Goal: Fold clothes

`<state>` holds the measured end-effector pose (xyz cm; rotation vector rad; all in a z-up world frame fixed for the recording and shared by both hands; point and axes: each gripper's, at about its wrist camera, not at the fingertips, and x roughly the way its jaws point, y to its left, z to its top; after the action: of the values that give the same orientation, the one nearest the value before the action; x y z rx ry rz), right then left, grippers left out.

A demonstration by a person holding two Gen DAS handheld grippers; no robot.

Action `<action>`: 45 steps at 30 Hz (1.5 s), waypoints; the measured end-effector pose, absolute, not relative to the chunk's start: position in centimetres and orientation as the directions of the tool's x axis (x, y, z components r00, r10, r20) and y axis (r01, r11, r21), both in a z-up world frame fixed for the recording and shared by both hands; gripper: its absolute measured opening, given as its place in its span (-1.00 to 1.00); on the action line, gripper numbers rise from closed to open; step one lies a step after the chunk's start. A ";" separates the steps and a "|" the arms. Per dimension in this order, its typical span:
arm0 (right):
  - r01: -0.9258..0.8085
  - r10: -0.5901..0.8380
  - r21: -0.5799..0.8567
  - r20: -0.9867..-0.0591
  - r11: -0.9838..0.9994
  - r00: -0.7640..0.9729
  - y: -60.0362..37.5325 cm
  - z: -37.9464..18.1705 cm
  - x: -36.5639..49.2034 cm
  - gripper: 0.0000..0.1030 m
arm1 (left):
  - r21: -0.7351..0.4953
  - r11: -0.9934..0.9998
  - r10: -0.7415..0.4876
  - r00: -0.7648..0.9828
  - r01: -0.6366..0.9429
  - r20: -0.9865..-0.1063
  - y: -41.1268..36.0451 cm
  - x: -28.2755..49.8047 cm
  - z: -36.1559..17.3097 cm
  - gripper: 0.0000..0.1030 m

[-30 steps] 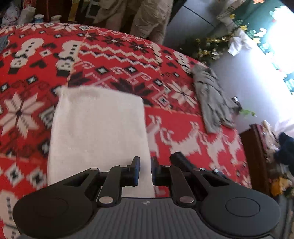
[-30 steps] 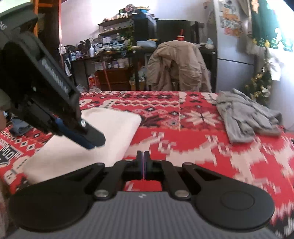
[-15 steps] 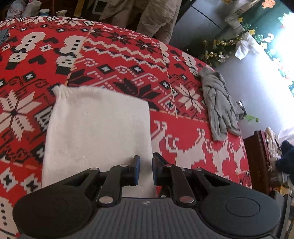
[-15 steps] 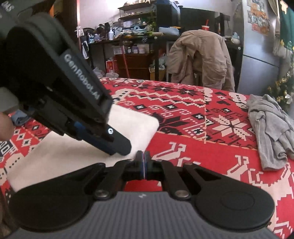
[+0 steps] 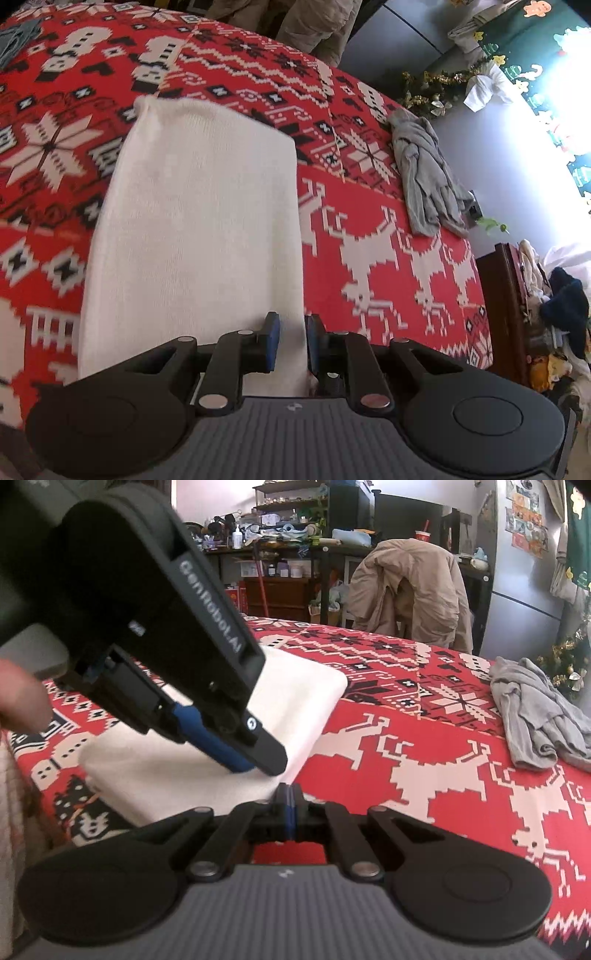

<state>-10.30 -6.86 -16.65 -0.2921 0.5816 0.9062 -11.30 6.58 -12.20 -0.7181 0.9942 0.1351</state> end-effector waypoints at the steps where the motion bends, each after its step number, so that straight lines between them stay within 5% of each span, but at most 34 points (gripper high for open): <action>1: -0.807 0.653 0.003 -0.589 0.591 0.476 -7.0 -16.6 -10.6 -0.96 | -0.490 0.765 -0.212 0.555 -0.418 -0.804 6.4 -11.6 -12.2 -0.69; 15: -0.810 0.671 0.061 -0.598 0.583 0.438 -10.4 -15.5 -13.4 -0.96 | -0.512 0.749 -0.248 0.538 -0.421 -0.806 5.8 -14.2 -11.0 -0.73; 24: -0.744 0.656 0.111 -0.569 0.659 0.496 -8.4 -13.8 -4.7 -0.91 | -0.475 0.758 -0.129 0.611 -0.447 -0.781 10.8 -7.1 -9.5 -0.79; 34: -0.747 0.625 0.118 -0.640 0.654 0.446 -2.1 -15.9 3.6 -0.88 | -0.471 0.758 -0.138 0.595 -0.451 -0.792 13.8 -0.8 -11.5 -0.84; 45: -0.799 0.643 0.033 -0.614 0.600 0.457 0.4 -16.4 3.3 -0.94 | -0.530 0.719 -0.178 0.618 -0.449 -0.766 15.0 -0.6 -12.0 -0.84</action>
<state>3.33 0.39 -16.43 -0.2767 0.6282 0.9025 -0.55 15.00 -12.04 -0.7776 0.9138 0.1756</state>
